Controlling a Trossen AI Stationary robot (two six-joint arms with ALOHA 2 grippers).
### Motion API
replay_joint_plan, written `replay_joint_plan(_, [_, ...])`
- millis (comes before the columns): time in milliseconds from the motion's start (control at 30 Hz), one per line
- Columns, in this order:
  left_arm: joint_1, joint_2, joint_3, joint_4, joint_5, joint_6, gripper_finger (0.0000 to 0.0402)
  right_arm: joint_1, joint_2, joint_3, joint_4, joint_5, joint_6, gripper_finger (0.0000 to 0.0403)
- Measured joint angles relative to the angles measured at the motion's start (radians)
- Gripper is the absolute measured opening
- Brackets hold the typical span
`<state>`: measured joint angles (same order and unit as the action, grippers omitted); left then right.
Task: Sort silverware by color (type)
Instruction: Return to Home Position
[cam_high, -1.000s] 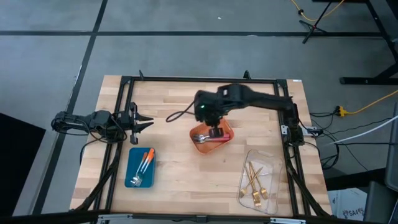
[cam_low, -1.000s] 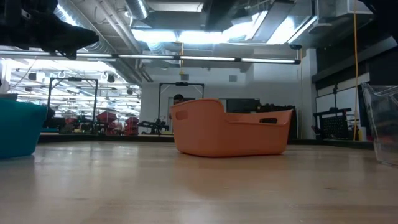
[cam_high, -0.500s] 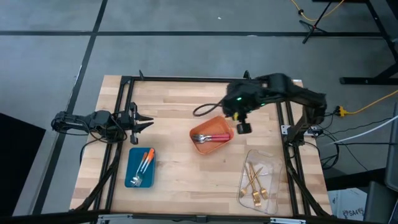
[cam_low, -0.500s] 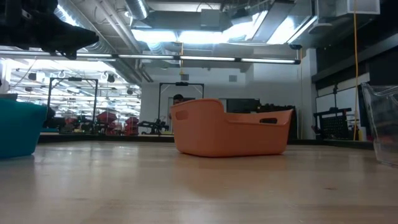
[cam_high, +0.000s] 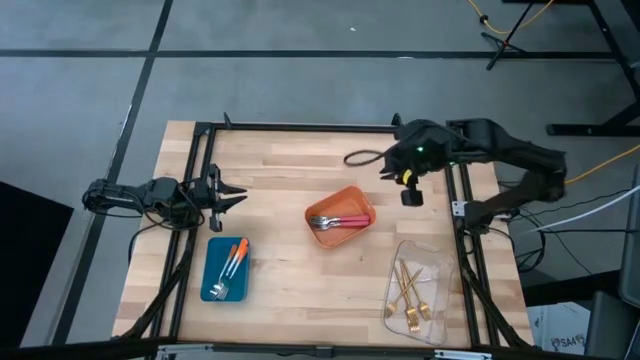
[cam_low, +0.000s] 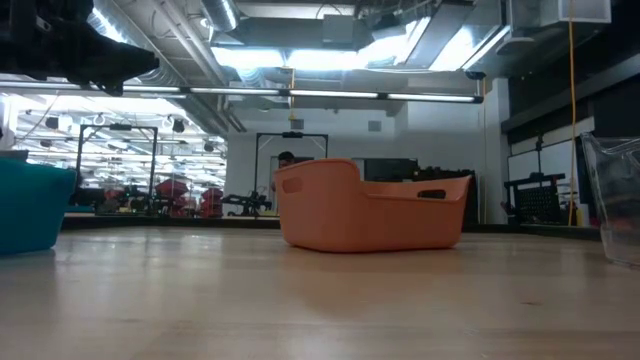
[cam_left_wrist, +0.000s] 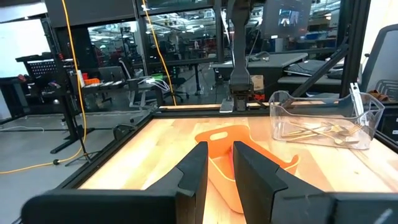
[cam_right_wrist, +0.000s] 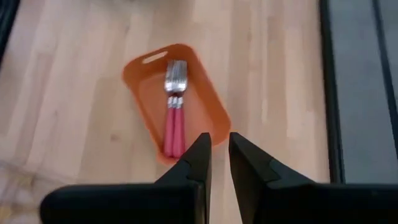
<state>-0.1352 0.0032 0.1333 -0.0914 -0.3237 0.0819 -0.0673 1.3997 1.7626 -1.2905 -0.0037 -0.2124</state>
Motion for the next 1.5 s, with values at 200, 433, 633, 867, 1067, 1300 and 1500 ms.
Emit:
replay_joint_plan(200, [0.000,0.000,0.000,-0.002,0.000,0.000,0.0070,-0.064,-0.228,-0.385,0.305,-0.137,0.058,0.0044])
replay_joint_plan(433, [0.000,0.000,0.000,-0.003,-0.001,0.000,0.0070,-0.072,-0.464,-0.739,0.569,-0.138,0.130,0.0044])
replay_joint_plan(633, [0.000,0.000,0.000,-0.003,-0.001,0.000,0.0070,-0.071,-0.657,-0.969,0.751,-0.139,0.210,0.0044])
replay_joint_plan(867, [0.000,0.000,0.000,-0.005,-0.001,0.000,0.0070,-0.071,-0.890,-1.167,0.860,-0.139,0.244,0.0044])
replay_joint_plan(1067, [0.000,0.000,0.000,-0.005,-0.001,0.000,0.0070,-0.071,-1.088,-1.279,0.899,-0.113,0.246,0.0044])
replay_joint_plan(1300, [0.000,0.000,0.000,-0.005,-0.001,0.000,0.0070,-0.071,-1.297,-1.371,0.899,-0.101,0.245,0.0044])
replay_joint_plan(1500, [0.000,0.000,0.000,-0.005,-0.001,0.000,0.0070,-0.071,-1.397,-1.433,0.922,-0.075,0.245,0.0044])
